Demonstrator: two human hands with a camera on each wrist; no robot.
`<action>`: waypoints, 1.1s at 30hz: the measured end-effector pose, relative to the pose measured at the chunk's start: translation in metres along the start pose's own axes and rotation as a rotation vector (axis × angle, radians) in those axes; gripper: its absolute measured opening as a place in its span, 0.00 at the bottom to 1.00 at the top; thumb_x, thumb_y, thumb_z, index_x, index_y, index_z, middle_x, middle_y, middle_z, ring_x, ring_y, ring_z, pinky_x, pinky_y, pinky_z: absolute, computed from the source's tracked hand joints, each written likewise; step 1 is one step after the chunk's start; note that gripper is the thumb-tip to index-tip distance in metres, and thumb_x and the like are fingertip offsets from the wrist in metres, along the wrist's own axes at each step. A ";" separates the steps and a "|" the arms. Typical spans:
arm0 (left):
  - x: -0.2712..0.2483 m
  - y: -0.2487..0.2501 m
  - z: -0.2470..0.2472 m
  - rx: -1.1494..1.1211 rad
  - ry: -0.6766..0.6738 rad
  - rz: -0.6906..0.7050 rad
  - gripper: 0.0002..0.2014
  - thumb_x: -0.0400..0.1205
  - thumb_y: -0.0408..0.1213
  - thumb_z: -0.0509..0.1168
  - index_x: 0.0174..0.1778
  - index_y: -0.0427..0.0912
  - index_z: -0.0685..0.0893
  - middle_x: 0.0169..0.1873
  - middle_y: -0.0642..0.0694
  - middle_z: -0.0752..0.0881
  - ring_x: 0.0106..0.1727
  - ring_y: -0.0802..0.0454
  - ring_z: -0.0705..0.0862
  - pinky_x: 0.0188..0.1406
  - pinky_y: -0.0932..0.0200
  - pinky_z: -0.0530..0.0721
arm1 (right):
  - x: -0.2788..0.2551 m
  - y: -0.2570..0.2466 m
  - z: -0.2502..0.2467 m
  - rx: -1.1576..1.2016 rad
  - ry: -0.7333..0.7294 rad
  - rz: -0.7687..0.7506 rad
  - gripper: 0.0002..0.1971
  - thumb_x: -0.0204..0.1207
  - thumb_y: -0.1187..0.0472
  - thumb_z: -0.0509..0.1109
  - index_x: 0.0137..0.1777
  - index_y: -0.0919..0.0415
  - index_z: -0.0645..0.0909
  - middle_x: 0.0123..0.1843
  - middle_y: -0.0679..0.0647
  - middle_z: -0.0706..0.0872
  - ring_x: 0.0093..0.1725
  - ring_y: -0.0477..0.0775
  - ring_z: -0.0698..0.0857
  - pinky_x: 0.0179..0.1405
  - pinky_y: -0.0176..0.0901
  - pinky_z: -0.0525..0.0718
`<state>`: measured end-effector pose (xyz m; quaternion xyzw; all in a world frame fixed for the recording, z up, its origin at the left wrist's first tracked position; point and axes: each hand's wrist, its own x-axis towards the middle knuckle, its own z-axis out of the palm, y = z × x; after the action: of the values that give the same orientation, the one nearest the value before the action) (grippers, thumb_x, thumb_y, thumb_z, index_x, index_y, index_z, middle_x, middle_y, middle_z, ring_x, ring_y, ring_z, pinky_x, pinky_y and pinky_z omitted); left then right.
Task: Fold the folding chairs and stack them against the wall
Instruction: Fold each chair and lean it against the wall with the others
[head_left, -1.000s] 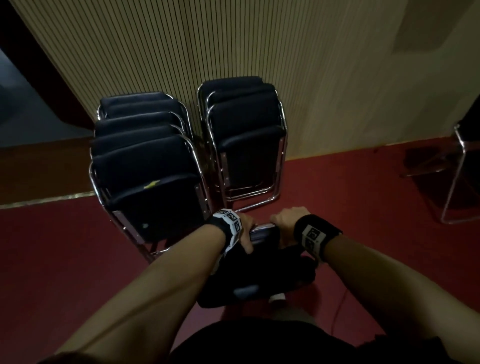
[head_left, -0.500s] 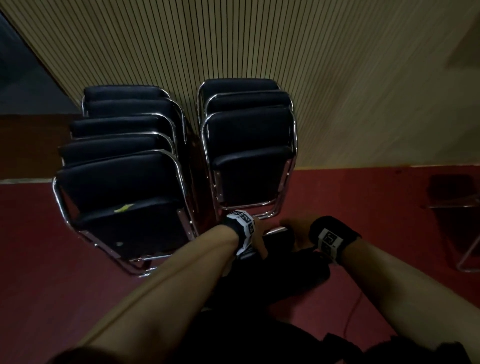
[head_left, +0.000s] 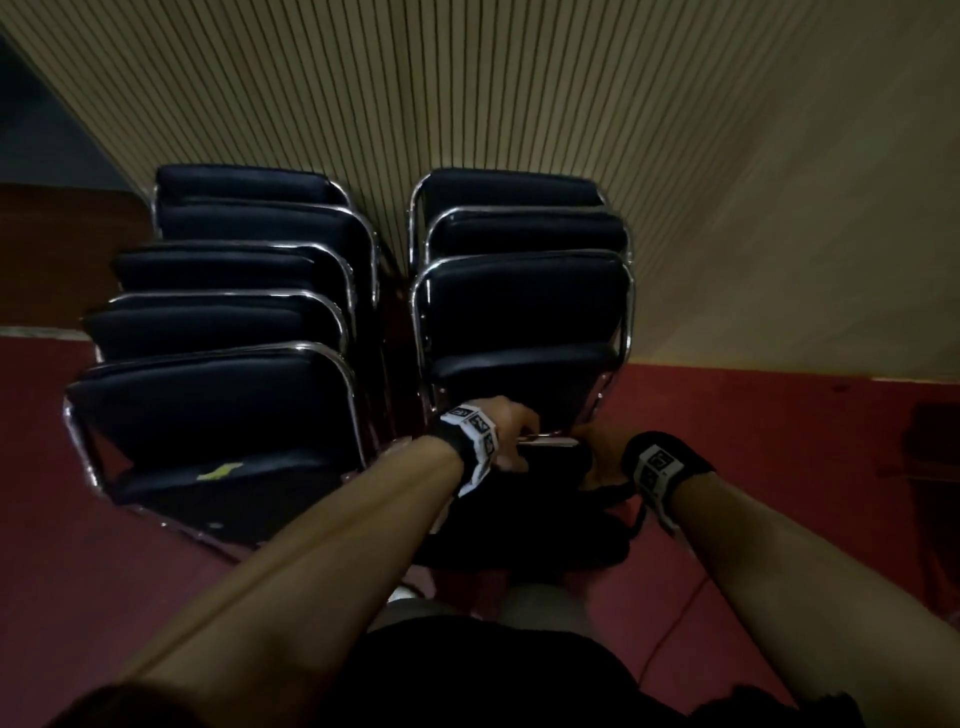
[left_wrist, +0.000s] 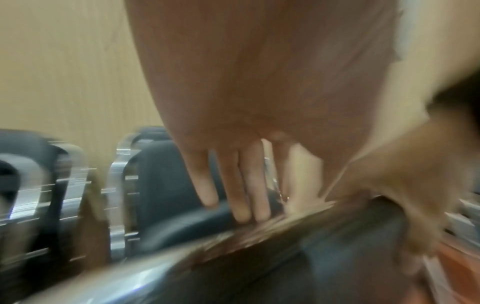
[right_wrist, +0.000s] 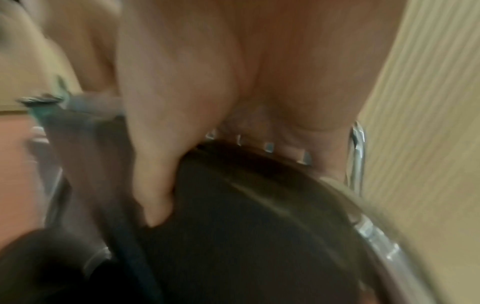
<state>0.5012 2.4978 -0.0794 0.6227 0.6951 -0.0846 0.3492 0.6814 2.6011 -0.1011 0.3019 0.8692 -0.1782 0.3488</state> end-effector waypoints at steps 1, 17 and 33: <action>0.001 -0.008 0.000 -0.019 0.048 -0.032 0.24 0.72 0.52 0.73 0.64 0.58 0.82 0.58 0.47 0.89 0.57 0.43 0.88 0.51 0.56 0.86 | 0.001 0.011 -0.002 -0.006 -0.002 0.030 0.32 0.64 0.46 0.83 0.69 0.51 0.80 0.65 0.54 0.86 0.64 0.60 0.85 0.64 0.50 0.82; 0.050 -0.057 0.006 -0.405 0.212 -0.585 0.44 0.81 0.46 0.68 0.89 0.55 0.48 0.87 0.35 0.49 0.84 0.30 0.61 0.82 0.37 0.67 | 0.147 0.096 -0.084 -0.039 0.475 0.111 0.36 0.83 0.51 0.65 0.87 0.50 0.52 0.84 0.57 0.57 0.79 0.68 0.62 0.74 0.79 0.64; -0.070 -0.065 0.071 -0.673 0.269 -0.743 0.28 0.79 0.54 0.64 0.75 0.48 0.73 0.67 0.40 0.84 0.65 0.40 0.84 0.65 0.45 0.83 | 0.127 -0.015 -0.055 -0.278 0.484 -0.092 0.46 0.78 0.55 0.69 0.87 0.49 0.43 0.86 0.57 0.53 0.82 0.68 0.55 0.71 0.90 0.51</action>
<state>0.4665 2.3881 -0.1114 0.1922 0.8968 0.1062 0.3841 0.5713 2.6694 -0.1526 0.2452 0.9561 0.0044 0.1607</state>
